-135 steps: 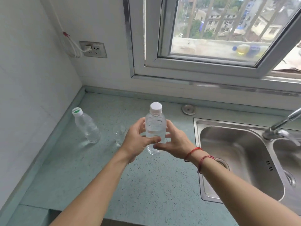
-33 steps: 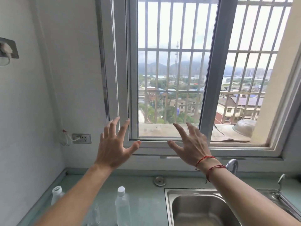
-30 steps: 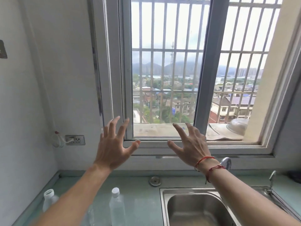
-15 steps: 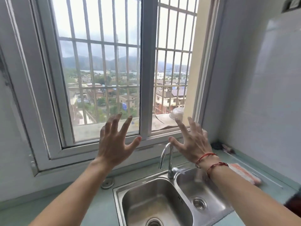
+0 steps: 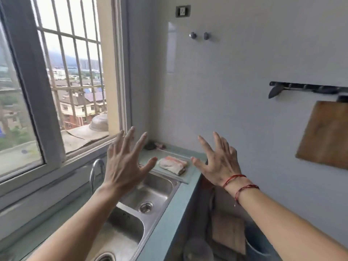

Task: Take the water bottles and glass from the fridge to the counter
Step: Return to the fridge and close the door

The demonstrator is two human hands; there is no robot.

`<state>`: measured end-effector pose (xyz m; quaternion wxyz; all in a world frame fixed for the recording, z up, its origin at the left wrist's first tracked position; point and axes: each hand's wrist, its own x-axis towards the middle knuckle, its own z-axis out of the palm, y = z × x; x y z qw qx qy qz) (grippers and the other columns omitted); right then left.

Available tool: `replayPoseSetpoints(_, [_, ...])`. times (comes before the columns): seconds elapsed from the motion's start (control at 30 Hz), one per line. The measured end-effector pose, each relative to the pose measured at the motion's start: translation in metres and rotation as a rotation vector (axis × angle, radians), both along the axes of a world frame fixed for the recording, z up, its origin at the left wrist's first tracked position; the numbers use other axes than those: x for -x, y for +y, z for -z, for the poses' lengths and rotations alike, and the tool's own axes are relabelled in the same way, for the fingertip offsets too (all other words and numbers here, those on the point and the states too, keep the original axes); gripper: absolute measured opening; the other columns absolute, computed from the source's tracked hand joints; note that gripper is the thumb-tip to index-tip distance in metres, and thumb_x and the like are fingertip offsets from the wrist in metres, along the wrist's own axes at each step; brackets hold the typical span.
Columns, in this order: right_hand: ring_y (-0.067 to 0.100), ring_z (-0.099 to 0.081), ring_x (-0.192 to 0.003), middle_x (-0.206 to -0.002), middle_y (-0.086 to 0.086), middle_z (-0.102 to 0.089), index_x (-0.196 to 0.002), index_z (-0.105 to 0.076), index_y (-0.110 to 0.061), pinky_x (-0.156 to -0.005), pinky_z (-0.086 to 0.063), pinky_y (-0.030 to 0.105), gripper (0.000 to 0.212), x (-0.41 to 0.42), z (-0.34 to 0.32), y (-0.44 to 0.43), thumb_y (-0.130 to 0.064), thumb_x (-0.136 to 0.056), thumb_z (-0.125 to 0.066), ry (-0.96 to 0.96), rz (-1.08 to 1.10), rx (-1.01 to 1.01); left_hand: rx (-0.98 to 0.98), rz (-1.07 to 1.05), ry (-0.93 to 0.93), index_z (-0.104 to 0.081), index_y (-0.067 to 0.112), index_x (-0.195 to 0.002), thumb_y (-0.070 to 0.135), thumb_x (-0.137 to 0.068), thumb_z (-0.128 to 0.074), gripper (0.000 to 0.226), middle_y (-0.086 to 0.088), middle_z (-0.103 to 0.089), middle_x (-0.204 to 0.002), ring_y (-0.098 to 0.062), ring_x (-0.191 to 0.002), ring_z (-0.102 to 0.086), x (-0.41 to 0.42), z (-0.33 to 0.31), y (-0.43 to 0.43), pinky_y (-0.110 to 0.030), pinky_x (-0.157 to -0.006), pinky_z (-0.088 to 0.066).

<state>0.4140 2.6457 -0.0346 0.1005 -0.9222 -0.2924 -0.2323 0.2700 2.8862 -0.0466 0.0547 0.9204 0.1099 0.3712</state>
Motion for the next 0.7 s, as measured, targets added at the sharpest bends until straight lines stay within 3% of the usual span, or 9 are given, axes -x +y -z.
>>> replayPoseSetpoints(0.23, [0.035,-0.018,-0.146,-0.163,0.018,-0.012,-0.155,-0.019,-0.039,-0.114,-0.024,0.054,0.075,-0.011,-0.007,-0.129,-0.071,-0.089,-0.035,-0.016,0.285,-0.010,0.009,0.258,0.008,-0.042,0.031,-0.151,0.072,-0.081,-0.039,0.080,-0.011,-0.030,-0.162,-0.040,-0.148,-0.024,-0.074,-0.010,-0.100,-0.058,-0.111,-0.031])
replayPoseSetpoints(0.47, [0.035,-0.024,-0.144,-0.162,0.016,-0.014,-0.154,-0.022,-0.040,-0.113,-0.026,0.056,0.080,-0.008,-0.004,-0.268,-0.076,-0.082,-0.020,-0.014,0.530,-0.043,0.008,0.493,0.019,-0.037,0.034,-0.152,0.073,-0.082,-0.036,0.081,-0.006,-0.024,-0.165,-0.037,-0.150,-0.018,-0.141,-0.011,-0.224,-0.057,-0.112,-0.029])
replayPoseSetpoints(0.7, [0.033,-0.023,-0.142,-0.160,0.016,-0.017,-0.154,-0.025,-0.038,-0.112,-0.026,0.052,0.072,0.006,-0.006,-0.385,-0.069,-0.091,-0.037,-0.063,0.753,-0.004,-0.014,0.686,0.004,-0.035,0.034,-0.153,0.073,-0.085,-0.035,0.079,-0.007,-0.025,-0.164,-0.038,-0.149,-0.021,-0.185,-0.016,-0.344,-0.056,-0.110,-0.032])
